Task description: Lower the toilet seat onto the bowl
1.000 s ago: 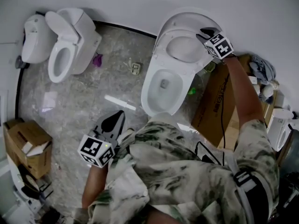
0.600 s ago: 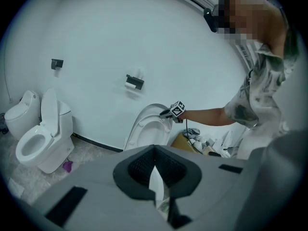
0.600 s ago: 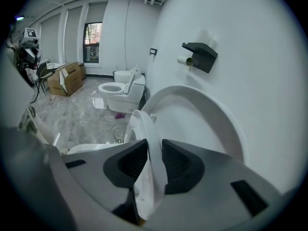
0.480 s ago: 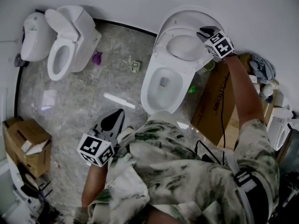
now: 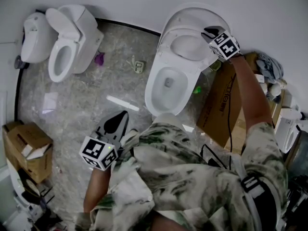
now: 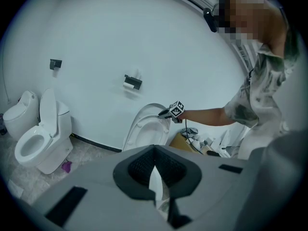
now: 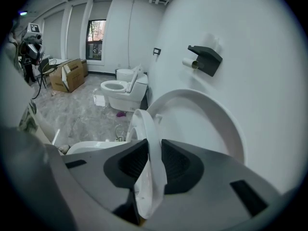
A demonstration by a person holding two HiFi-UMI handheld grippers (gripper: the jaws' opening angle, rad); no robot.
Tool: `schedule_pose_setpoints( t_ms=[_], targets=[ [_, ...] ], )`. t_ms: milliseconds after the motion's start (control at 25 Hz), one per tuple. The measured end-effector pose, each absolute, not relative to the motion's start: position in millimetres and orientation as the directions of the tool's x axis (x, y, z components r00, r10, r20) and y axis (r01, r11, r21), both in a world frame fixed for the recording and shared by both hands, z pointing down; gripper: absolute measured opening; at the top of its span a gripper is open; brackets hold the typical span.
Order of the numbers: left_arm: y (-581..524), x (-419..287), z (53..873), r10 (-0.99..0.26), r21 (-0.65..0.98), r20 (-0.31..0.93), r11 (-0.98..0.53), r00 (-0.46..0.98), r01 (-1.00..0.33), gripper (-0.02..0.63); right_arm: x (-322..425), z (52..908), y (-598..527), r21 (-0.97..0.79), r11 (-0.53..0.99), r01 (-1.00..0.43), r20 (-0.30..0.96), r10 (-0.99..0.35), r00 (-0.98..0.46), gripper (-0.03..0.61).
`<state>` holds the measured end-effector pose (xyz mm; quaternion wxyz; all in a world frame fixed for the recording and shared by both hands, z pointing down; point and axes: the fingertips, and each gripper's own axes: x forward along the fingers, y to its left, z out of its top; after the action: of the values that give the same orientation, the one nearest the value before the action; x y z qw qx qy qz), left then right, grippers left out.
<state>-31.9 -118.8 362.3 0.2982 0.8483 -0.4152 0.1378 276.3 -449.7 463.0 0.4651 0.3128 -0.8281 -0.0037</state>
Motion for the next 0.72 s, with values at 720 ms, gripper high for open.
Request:
schedule_pose_setpoints(
  t_ms=[720],
  targets=[
    [-99,-38,361,-0.624,0.393,0.475,-0.481,0.621,-0.784,0.021,269,462,-422,0.315,0.814,-0.489,0.775,-0.518,-0.363,0.103]
  ],
)
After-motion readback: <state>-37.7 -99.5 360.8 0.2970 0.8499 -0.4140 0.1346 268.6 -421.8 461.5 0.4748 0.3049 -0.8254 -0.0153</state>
